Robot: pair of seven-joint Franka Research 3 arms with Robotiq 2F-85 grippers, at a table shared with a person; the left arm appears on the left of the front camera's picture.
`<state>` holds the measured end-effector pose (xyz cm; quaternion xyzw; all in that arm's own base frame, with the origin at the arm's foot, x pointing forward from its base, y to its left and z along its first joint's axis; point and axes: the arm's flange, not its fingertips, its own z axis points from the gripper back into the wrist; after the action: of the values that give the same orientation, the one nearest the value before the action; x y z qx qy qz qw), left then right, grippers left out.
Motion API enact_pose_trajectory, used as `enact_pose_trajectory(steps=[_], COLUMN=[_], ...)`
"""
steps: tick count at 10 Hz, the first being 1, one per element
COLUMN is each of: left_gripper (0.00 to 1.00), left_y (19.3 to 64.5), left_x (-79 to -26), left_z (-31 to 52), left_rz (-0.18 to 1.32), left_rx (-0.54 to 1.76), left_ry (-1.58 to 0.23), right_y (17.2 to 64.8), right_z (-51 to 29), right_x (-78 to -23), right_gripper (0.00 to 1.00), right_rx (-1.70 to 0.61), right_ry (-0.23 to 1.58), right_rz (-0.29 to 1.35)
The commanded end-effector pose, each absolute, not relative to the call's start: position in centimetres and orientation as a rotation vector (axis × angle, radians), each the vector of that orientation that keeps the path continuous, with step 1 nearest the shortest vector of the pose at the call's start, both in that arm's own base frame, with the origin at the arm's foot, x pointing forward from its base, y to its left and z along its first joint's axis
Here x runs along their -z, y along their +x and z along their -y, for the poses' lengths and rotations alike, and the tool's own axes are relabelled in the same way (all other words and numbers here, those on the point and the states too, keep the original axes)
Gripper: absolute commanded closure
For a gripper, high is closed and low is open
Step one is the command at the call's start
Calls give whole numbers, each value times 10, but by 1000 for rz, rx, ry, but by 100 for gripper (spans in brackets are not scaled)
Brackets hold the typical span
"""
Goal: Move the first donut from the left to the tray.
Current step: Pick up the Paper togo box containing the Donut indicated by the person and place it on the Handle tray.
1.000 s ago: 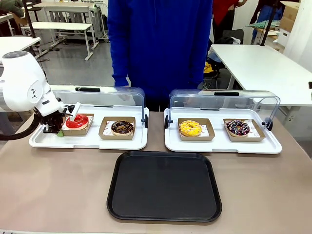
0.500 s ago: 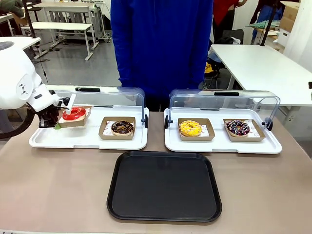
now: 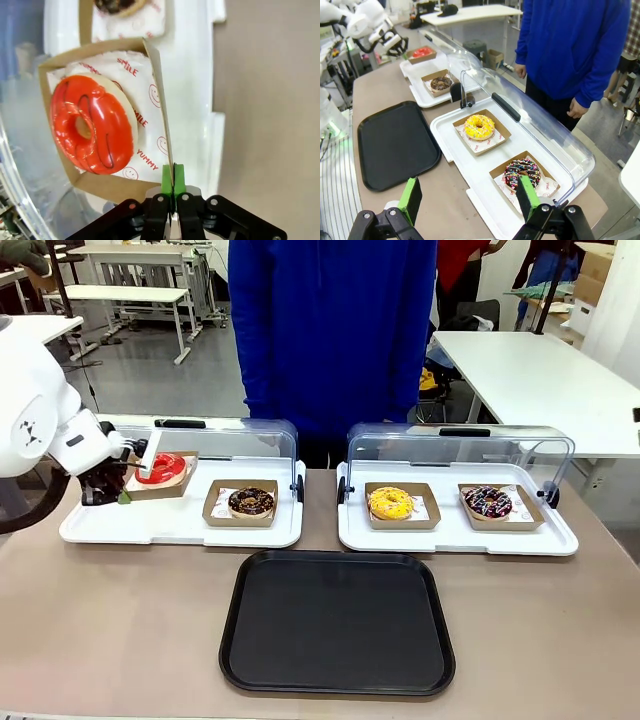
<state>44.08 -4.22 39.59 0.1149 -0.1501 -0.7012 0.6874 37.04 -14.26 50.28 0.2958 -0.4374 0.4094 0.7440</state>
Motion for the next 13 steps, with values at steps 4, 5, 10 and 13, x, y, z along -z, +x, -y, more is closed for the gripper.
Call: enact_pose_trajectory(steps=[4,5,10,13], left_gripper=[99,99,99,99], left_y=[356,342,362,358], left_x=[-414,-415,-432,-430], left_z=[118,135,172,177], left_rz=[346,344,303,284], left_rx=[1670,1692,1737,1724], left_ry=[268,268,243,218], right_y=[374,374,374,374], right_z=[142,142,142,142], right_x=[-504,-504,-504,-504], right_gripper=[0,0,0,0], right_rx=[-913,-913,-913,-913], right_ry=[649,649,649,649], right_rz=[996,996,996,996])
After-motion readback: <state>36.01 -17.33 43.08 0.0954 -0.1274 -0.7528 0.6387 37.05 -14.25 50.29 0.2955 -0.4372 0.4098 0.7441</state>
